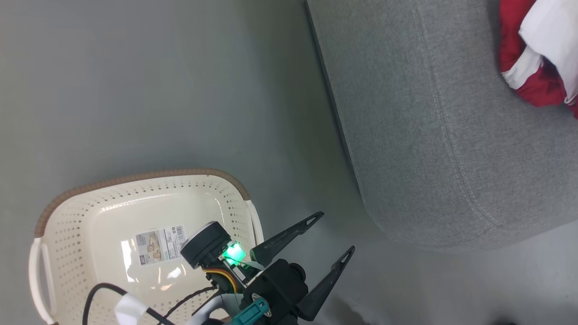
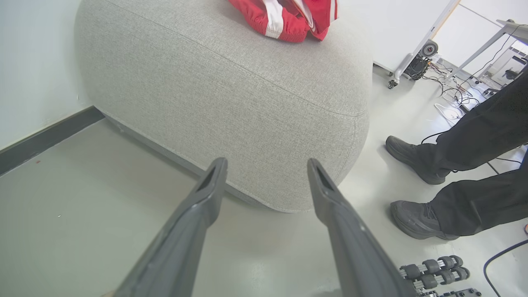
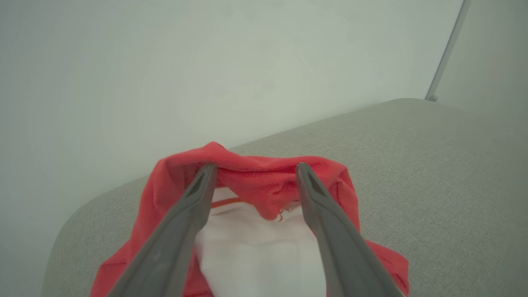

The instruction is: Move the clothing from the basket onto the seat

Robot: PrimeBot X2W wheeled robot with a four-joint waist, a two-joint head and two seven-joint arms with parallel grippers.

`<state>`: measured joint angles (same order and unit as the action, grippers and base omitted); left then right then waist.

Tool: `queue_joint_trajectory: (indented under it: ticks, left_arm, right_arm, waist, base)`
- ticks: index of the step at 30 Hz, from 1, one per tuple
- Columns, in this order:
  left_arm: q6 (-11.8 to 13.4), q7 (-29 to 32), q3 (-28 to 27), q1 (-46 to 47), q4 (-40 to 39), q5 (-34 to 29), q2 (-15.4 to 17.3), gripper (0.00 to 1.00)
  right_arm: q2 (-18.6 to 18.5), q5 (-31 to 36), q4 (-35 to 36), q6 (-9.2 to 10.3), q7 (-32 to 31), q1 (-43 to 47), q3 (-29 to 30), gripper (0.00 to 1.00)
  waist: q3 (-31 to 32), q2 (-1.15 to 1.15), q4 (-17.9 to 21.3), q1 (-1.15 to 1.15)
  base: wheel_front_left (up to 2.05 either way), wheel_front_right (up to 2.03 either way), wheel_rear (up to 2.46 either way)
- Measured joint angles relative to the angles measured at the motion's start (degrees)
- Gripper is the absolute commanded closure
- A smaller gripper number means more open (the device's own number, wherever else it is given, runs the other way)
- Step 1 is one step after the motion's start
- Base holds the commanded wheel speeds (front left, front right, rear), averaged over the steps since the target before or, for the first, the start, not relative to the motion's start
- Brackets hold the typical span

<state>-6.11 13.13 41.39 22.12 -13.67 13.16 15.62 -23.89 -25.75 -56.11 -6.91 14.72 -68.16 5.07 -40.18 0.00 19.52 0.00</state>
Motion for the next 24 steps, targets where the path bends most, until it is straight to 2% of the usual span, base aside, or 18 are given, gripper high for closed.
queue_joint_trajectory:
  ticks: [12,24]
  left_arm:
    - [0.6,-4.9,-0.7,-0.1,4.9,1.4,-3.0,0.00]
    - [3.7,-10.0,-3.1,-3.0,9.3,3.3,-5.4,0.00]
  right_arm:
    - [-0.8,1.2,1.3,-0.01,0.0,7.5,0.8,0.00]
    - [-0.7,3.7,10.9,0.29,0.0,19.1,2.2,0.00]
  waist:
    - [7.5,0.00,-1.4,0.00]
    - [17.0,0.00,-5.0,-0.01]
  base:
    - [0.00,0.00,0.00]
    - [0.00,0.00,0.00]
